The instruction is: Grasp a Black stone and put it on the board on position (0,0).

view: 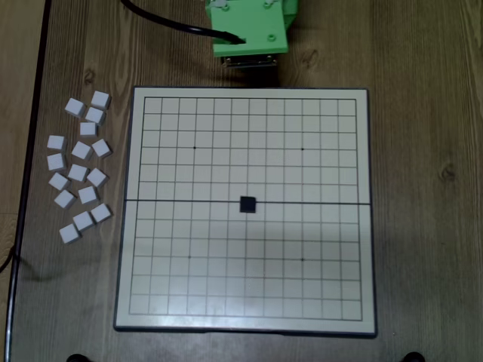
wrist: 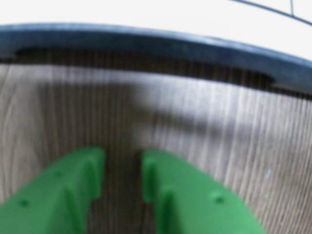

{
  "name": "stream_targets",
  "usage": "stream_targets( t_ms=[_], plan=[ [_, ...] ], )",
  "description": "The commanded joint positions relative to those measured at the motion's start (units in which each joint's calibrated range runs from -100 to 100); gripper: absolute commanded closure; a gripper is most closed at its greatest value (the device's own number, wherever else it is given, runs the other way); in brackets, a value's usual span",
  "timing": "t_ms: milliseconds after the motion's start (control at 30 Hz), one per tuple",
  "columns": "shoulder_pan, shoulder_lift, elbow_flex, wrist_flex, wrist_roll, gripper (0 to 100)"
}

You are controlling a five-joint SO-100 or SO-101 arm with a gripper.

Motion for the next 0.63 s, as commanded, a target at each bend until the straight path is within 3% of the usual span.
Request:
stream_targets(
  t_ms=[0,600],
  plan=[
    [0.7,-2.4,1.5,4.4,1.2,94],
    [-1.8,-12.4,1.5,13.2,2.6,94]
  ],
)
